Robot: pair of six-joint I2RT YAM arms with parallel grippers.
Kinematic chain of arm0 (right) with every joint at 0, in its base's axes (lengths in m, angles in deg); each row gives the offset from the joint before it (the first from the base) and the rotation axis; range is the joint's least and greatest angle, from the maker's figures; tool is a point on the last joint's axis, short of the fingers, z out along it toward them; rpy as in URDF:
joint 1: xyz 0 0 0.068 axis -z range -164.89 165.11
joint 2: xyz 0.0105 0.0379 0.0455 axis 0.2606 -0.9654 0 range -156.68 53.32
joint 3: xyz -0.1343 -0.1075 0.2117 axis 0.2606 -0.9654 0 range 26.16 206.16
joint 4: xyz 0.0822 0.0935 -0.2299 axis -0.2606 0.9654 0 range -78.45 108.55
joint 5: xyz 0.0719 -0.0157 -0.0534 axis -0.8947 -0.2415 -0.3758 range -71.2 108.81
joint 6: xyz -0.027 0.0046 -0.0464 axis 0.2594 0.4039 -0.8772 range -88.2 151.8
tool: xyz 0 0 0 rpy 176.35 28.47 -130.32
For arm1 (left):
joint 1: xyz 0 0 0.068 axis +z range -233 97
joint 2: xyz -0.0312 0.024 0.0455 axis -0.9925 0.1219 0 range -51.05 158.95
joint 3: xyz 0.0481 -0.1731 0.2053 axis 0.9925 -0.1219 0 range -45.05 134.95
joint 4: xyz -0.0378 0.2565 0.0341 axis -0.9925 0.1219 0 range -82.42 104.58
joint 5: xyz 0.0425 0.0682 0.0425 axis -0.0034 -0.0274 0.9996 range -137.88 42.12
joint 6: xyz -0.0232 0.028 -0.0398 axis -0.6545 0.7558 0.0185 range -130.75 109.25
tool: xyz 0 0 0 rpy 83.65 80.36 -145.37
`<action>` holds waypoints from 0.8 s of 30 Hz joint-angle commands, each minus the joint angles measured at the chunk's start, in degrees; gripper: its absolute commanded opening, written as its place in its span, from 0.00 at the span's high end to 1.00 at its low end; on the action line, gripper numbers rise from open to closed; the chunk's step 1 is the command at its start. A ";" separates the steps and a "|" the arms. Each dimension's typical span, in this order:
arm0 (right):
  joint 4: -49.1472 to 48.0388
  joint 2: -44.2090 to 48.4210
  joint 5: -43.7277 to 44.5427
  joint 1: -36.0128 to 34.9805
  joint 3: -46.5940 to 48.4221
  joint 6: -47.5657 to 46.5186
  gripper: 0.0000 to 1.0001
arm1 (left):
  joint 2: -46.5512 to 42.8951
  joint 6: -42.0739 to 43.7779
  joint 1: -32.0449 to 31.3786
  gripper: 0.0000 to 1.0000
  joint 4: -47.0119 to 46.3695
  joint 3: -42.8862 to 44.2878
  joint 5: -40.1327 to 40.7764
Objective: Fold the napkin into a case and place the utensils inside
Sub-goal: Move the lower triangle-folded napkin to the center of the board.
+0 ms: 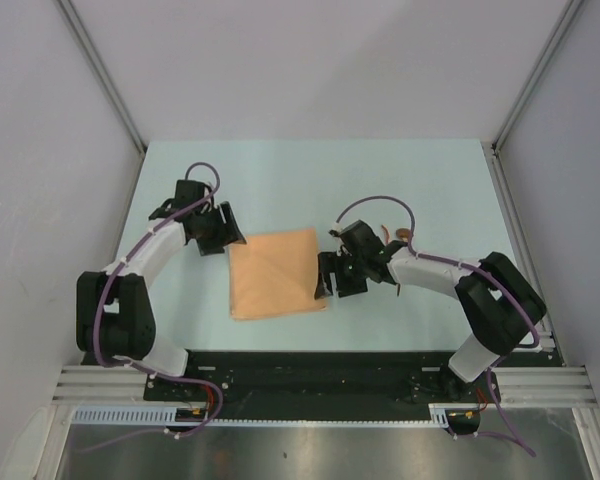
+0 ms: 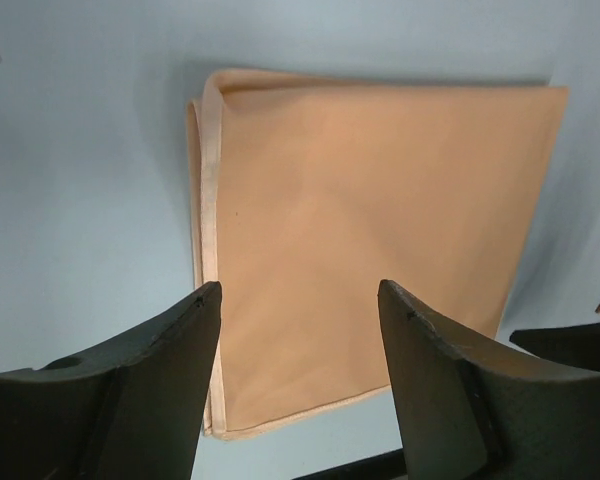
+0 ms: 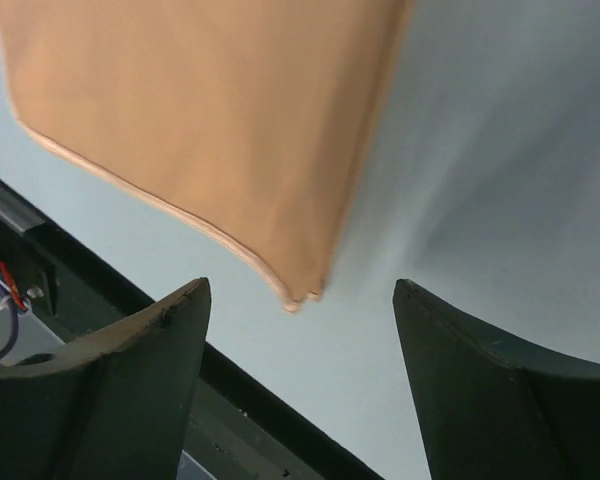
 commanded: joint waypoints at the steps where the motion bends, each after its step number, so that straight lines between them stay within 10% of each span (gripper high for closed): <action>1: -6.98 0.93 1.22 -0.53 -3.61 5.05 0.25 | -6.03 -1.73 -0.24 0.31 -2.19 -3.22 -3.83; 24: -15.98 -3.82 -3.45 4.73 -12.67 7.44 0.99 | -7.63 1.44 -0.50 0.31 0.97 -2.00 -3.21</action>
